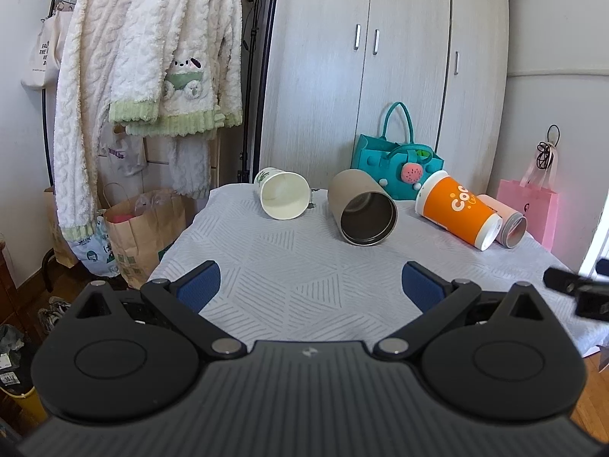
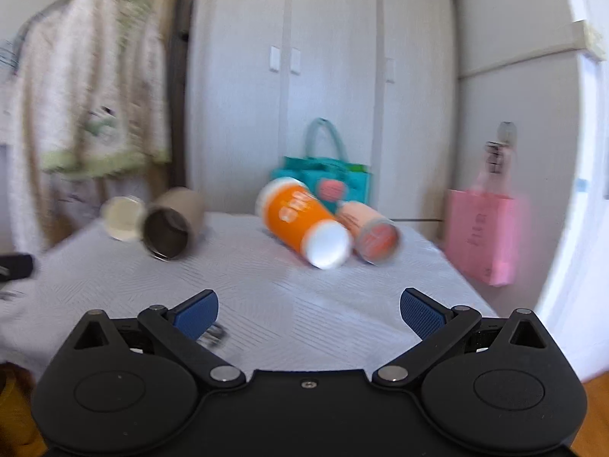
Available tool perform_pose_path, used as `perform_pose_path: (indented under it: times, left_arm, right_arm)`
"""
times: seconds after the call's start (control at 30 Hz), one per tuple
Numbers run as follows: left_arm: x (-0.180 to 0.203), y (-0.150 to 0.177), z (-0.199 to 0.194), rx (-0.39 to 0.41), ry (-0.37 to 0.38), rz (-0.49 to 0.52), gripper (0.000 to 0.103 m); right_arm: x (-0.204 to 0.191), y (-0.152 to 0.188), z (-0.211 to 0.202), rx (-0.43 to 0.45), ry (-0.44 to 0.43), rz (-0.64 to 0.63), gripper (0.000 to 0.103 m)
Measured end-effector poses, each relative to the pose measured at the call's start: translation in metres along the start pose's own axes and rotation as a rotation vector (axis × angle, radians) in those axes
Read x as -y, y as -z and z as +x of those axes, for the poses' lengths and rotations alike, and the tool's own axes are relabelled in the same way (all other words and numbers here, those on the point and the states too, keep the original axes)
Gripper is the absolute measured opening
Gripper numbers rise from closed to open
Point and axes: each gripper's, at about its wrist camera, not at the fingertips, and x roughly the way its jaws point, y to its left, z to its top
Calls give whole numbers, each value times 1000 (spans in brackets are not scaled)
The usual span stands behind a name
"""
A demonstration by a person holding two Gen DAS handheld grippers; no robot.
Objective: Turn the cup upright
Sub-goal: 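Move the left tool to the tan tumbler while the right tool approaches its base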
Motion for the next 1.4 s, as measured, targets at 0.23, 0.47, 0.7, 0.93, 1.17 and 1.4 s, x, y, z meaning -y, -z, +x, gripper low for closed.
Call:
perform_pose_path:
  times: [0.23, 0.47, 0.7, 0.93, 1.17, 1.4]
  left_arm:
    - [0, -22, 11, -38, 23, -12, 103]
    - [-5, -42, 44, -101, 53, -39, 103]
    - [-7, -54, 74, -103, 128, -114, 103]
    - [-14, -72, 104, -160, 161, -156, 103]
    - [-16, -103, 159, -275, 249, -141, 103]
    - [-10, -113, 212, -358, 331, -186, 101]
  right_arm:
    - [38, -64, 15, -62, -453, 63, 103]
    - [3, -127, 44, -85, -485, -348, 103]
    - [-28, -139, 104, -84, -400, -803, 95]
    - [-58, -134, 137, 25, -566, -1290, 94]
    - [-90, -118, 192, -61, -646, -1496, 94]
    - [-102, -102, 222, -17, -667, -1649, 93]
